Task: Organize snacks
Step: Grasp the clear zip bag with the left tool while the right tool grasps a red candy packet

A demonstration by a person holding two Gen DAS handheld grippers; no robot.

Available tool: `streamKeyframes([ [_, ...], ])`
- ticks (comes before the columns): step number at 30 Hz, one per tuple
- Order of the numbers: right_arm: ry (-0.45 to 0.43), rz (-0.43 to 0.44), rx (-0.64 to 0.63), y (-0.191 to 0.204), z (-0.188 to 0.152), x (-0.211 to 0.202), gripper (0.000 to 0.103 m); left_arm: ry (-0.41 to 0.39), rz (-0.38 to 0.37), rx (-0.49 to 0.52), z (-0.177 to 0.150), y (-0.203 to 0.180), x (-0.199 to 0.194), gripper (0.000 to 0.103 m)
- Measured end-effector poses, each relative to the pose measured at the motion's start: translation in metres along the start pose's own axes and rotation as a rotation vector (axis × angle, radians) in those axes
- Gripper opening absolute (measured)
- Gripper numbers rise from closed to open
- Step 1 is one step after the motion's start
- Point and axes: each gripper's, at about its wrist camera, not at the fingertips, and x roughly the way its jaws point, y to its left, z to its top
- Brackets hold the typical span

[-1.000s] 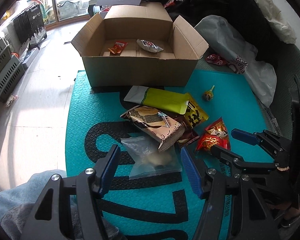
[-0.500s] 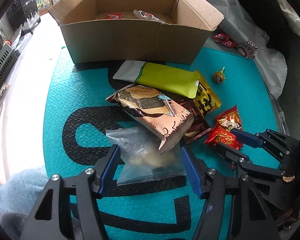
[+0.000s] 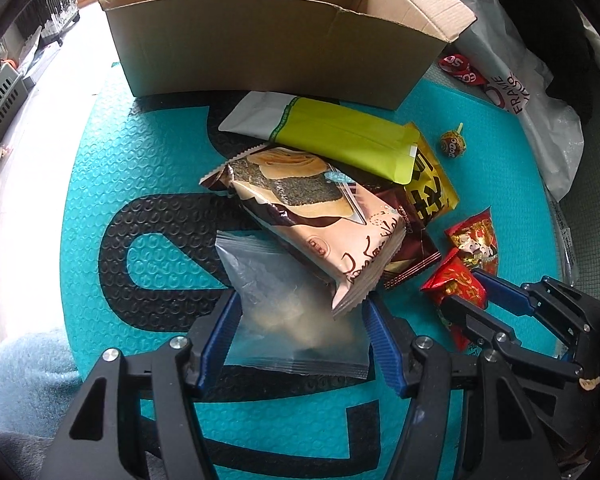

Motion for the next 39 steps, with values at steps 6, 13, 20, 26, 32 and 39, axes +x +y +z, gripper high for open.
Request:
streamKeyframes([
  [6,0.005,0.003,0.013,-0.001,0.001,0.001,0.031,0.036,-0.014,0.003,-0.001,0.001,0.008,0.07],
  [13,0.008,0.004,0.018,-0.001,0.002,0.001,0.031,0.007,-0.006,0.056,-0.005,-0.011,0.001,0.071],
  [20,0.008,0.002,0.017,-0.001,0.001,0.0,0.031,0.043,-0.022,0.063,-0.012,-0.019,0.005,0.071],
  [26,0.014,-0.01,0.023,-0.002,-0.001,0.002,0.031,0.049,-0.023,0.047,-0.011,-0.018,0.011,0.071],
  [32,0.005,-0.007,0.03,-0.001,-0.003,0.002,0.031,0.051,0.022,0.089,-0.013,-0.025,0.015,0.068],
  [39,0.001,0.013,0.064,-0.004,-0.009,-0.002,0.029,0.041,0.025,0.099,-0.014,-0.025,0.009,0.046],
])
